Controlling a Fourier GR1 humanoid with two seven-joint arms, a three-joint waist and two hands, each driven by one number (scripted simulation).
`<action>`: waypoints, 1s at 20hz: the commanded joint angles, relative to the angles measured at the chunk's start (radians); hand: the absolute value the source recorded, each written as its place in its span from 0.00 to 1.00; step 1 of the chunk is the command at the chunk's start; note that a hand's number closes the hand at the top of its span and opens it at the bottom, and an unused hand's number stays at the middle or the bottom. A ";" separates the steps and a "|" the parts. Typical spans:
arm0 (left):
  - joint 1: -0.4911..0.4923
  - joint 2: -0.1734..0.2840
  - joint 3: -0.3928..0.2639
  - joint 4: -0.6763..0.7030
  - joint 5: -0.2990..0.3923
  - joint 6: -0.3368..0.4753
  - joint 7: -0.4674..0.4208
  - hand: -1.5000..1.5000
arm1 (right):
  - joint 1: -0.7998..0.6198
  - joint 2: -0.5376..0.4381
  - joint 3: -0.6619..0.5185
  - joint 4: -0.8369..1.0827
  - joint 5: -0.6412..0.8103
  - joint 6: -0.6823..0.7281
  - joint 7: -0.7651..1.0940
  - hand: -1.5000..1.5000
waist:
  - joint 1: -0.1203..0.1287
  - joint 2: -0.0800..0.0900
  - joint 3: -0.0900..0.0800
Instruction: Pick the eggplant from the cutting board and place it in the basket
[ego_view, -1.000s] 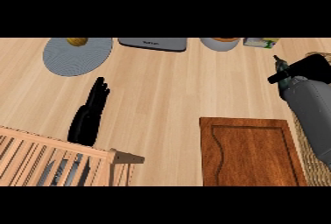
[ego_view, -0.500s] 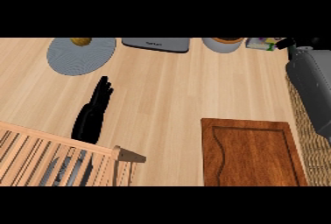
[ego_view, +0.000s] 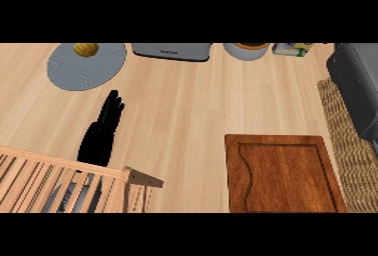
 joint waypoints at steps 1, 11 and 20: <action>-0.002 -0.004 0.003 -0.032 -0.006 0.009 -0.018 0.50 | -0.069 -0.009 -0.041 0.085 0.088 0.007 0.263 1.00 | -0.017 -0.012 0.017; 0.021 0.036 0.044 -0.102 0.012 0.024 0.029 0.50 | -0.036 0.005 -0.149 0.143 0.211 -0.046 0.265 1.00 | -0.065 -0.029 0.020; 0.102 0.018 0.031 -0.127 0.001 0.027 -0.021 0.50 | 0.070 0.023 -0.251 0.122 0.295 -0.081 0.265 1.00 | -0.086 -0.035 0.020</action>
